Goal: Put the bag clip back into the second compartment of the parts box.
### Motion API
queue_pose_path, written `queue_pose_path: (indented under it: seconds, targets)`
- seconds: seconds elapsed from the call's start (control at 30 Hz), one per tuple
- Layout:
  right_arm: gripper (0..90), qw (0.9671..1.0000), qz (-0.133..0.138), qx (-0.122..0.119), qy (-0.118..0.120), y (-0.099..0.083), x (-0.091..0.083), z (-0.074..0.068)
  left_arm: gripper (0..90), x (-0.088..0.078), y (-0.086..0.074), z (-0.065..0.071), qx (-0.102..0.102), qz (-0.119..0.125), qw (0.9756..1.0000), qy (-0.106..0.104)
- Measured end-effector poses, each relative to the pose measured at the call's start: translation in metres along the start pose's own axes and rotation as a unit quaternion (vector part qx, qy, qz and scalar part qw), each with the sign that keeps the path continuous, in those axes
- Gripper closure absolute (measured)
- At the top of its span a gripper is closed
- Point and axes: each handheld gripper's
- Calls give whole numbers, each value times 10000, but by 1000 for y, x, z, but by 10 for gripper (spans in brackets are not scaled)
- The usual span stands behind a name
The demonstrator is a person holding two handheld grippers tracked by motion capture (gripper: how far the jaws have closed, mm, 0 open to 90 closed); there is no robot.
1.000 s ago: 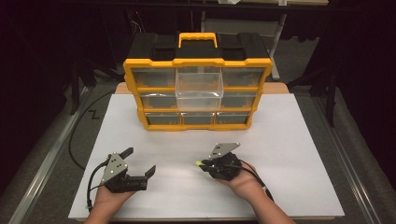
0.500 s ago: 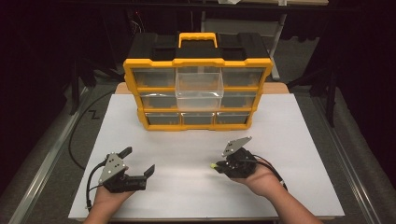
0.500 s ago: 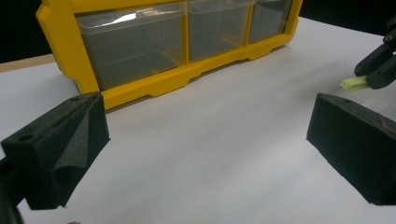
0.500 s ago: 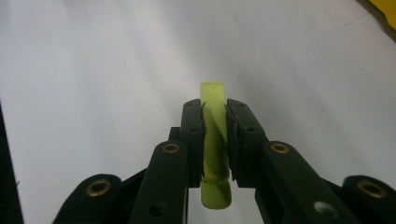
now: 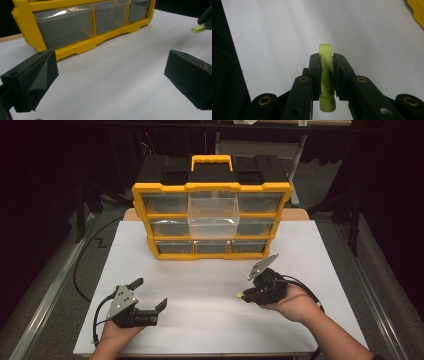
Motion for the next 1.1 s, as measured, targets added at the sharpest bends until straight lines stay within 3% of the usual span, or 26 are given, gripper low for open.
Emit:
queue_pose_path:
  seconds: [0.77,1.1]
  targets:
    - [791,9992,-184,-279,198,39,-78,3,4,-1,0,0,11,67,9999,-74]
    - [791,9986,-275,-415,188,55,-103,1,4,-1,0,1,18,72,9999,-110]
Point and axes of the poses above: each handheld gripper's, and its own axes: x roughly forward along the jaws, y roughly out of its top, z roughly to its right, and after that the axes turned 1 degree about -x, right-handed
